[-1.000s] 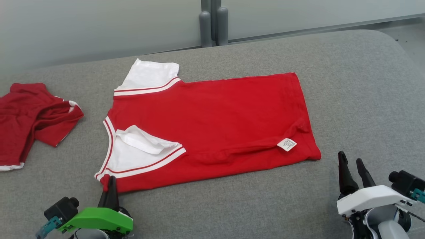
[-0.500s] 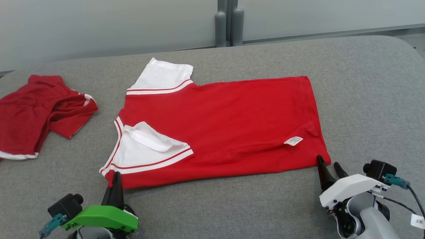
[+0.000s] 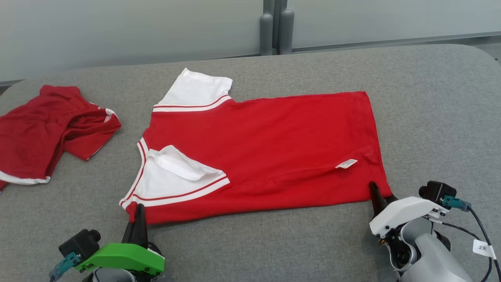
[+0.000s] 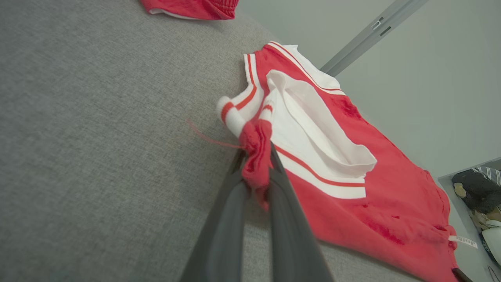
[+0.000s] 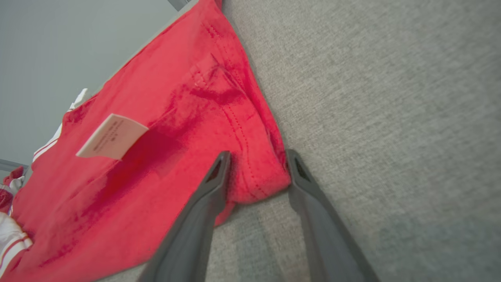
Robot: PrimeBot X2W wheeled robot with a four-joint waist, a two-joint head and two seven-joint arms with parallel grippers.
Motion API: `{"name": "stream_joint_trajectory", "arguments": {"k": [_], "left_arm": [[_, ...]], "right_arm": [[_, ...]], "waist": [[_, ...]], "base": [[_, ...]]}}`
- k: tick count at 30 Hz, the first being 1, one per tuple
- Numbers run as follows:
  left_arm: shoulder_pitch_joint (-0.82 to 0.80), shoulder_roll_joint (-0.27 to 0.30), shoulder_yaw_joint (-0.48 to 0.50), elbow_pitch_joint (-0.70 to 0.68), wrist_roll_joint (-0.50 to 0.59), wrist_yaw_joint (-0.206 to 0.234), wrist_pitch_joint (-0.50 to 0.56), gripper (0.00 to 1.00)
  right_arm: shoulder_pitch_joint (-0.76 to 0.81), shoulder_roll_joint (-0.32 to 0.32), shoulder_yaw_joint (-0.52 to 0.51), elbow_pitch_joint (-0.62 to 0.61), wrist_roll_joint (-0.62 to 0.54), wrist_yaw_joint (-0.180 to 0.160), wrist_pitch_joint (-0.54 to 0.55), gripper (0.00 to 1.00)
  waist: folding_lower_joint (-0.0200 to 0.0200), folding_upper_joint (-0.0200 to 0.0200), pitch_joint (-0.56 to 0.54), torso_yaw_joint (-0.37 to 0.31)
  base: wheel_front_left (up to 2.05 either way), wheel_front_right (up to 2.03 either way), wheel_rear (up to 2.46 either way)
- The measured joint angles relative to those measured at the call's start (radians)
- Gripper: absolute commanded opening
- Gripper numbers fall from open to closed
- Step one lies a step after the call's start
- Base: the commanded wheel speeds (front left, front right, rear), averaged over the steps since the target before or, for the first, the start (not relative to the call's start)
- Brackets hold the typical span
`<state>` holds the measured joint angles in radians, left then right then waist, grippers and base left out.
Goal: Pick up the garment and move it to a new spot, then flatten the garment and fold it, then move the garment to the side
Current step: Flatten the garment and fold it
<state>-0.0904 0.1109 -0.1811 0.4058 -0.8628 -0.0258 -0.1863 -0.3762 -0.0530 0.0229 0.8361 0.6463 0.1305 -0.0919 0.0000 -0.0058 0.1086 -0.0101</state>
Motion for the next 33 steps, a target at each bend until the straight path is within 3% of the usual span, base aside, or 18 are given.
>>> {"name": "stream_joint_trajectory", "arguments": {"k": [3,13,26,33], "left_arm": [[0.0,0.0,-0.001,0.002,0.0,0.0,0.0,0.0],[0.023,0.004,-0.013,-0.034,0.002,0.0,-0.008,0.0],[0.188,-0.002,-0.051,-0.199,0.01,0.039,0.002,0.0],[0.249,-0.001,-0.056,-0.214,0.009,0.066,0.014,0.0]], "right_arm": [[-0.01,0.0,0.012,0.016,0.025,0.0,-0.012,0.0],[-0.011,0.004,0.02,0.012,0.056,0.0,-0.065,0.0],[0.219,0.005,-0.089,-0.231,0.019,0.0,-0.014,0.0],[0.298,0.006,-0.121,-0.329,0.019,0.0,0.029,0.0]], "waist": [[0.0001,0.0,-0.001,-0.001],[0.0,0.0,-0.018,-0.006],[0.0,0.0,-0.05,-0.013],[0.0,0.0,-0.058,-0.025]], "base": [[0.0,0.0,0.0],[0.0,0.0,0.0],[0.0,0.0,0.0],[0.0,0.0,0.0]]}}
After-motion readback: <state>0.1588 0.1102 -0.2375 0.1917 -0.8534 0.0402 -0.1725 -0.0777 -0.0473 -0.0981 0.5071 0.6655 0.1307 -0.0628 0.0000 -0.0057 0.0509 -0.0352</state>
